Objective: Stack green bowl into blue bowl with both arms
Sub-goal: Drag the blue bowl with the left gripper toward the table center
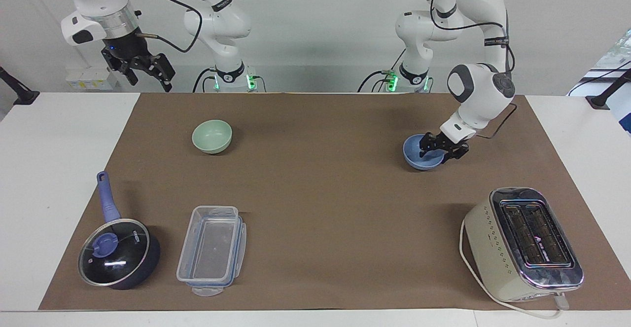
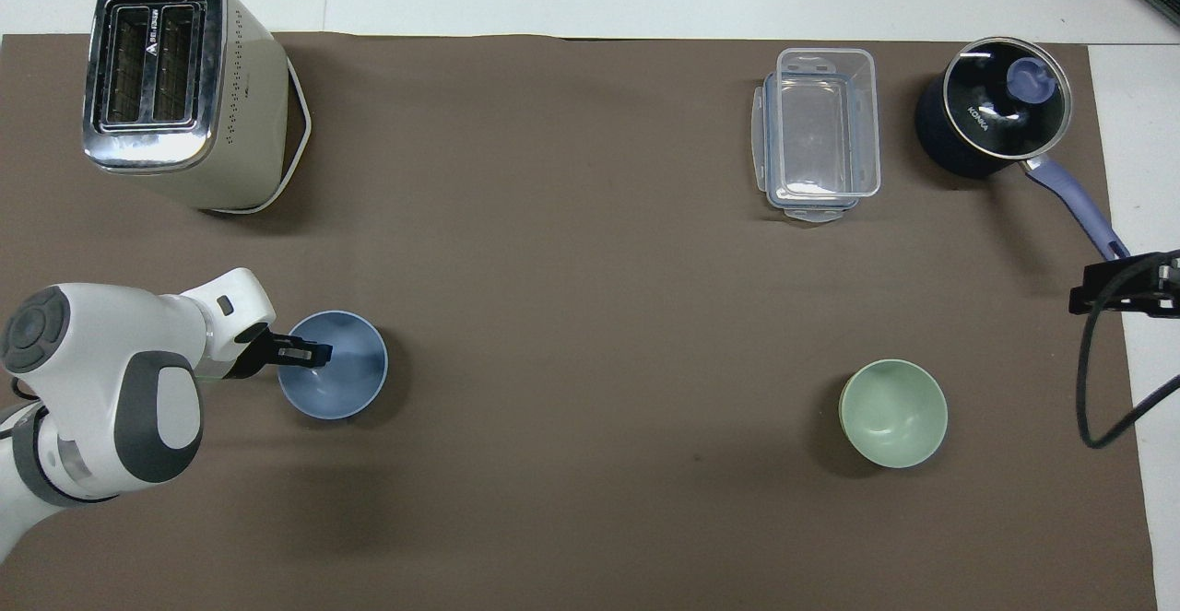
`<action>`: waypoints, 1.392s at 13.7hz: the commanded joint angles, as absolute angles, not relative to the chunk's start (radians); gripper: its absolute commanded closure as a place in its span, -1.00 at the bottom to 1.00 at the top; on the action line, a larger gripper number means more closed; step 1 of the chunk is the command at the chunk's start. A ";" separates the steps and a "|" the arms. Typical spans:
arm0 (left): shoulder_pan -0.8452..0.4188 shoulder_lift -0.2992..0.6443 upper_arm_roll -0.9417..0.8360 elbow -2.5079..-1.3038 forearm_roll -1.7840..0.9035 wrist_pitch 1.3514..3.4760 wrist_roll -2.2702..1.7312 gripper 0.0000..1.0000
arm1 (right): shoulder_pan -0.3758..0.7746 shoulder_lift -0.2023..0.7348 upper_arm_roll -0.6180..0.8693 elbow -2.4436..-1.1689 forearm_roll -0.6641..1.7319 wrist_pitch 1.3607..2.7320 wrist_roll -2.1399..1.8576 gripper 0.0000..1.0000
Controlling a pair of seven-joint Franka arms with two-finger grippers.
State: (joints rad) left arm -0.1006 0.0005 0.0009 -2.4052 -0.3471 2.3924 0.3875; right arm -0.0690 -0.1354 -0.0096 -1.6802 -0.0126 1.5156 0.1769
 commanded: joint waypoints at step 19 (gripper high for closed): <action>-0.480 -0.015 -0.005 -2.282 -0.353 2.371 -0.172 1.00 | -0.072 -0.147 -0.008 -1.687 -0.009 1.540 0.186 -1.00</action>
